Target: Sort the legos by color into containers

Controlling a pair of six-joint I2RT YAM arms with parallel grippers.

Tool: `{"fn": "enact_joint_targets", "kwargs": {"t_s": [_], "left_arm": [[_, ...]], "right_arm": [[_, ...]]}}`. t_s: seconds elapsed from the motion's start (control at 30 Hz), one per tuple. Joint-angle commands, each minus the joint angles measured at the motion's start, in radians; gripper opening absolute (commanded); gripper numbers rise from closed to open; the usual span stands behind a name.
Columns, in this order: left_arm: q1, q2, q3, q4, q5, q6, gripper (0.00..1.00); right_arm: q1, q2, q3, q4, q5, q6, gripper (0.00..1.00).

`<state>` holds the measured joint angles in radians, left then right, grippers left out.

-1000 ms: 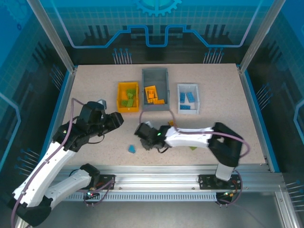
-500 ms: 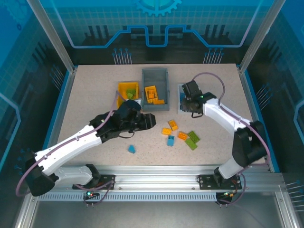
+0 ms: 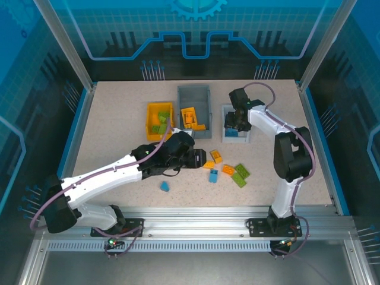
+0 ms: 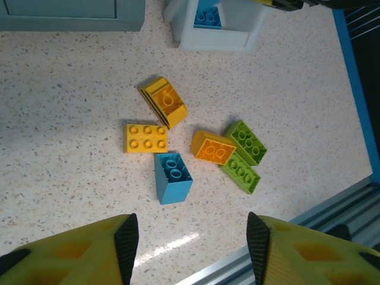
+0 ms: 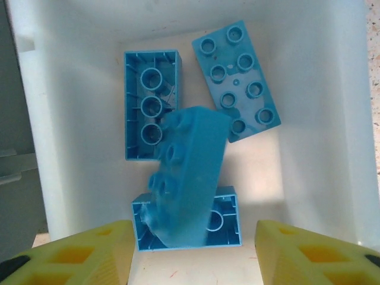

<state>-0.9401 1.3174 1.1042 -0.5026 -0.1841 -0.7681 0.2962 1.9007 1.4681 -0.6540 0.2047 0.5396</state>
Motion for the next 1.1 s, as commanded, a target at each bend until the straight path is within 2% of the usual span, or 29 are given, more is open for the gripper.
{"fn": "enact_joint_targets", "kwargs": {"t_s": [0.0,0.17,0.37,0.53,0.73,0.83,0.93,1.07], "left_arm": [[-0.008,0.028,0.008,-0.006,-0.017,0.086,0.57],[-0.006,0.089,0.067,-0.053,-0.002,0.186,0.59],[-0.006,0.179,0.129,-0.073,0.014,0.178,0.59],[-0.018,0.274,0.195,-0.036,0.085,0.076,0.57],[-0.12,0.436,0.303,-0.034,0.09,-0.077,0.55],[-0.166,0.503,0.344,-0.073,0.05,-0.155,0.55],[-0.177,0.526,0.356,-0.107,-0.018,-0.199,0.56],[-0.161,0.513,0.369,-0.121,-0.163,-0.114,0.61]], "right_arm": [[0.009,-0.092,0.02,-0.035,-0.009,-0.017,0.58],[0.046,-0.28,-0.03,-0.034,0.031,-0.032,0.55],[0.108,-0.556,-0.195,-0.018,0.079,-0.034,0.5],[0.153,-0.821,-0.395,-0.074,0.092,0.016,0.5],[0.155,-1.161,-0.513,-0.228,0.085,0.065,0.52],[0.154,-1.275,-0.528,-0.289,0.086,0.067,0.54],[0.155,-1.337,-0.546,-0.3,0.059,0.065,0.54],[0.155,-1.368,-0.578,-0.269,-0.001,0.069,0.55]]}}
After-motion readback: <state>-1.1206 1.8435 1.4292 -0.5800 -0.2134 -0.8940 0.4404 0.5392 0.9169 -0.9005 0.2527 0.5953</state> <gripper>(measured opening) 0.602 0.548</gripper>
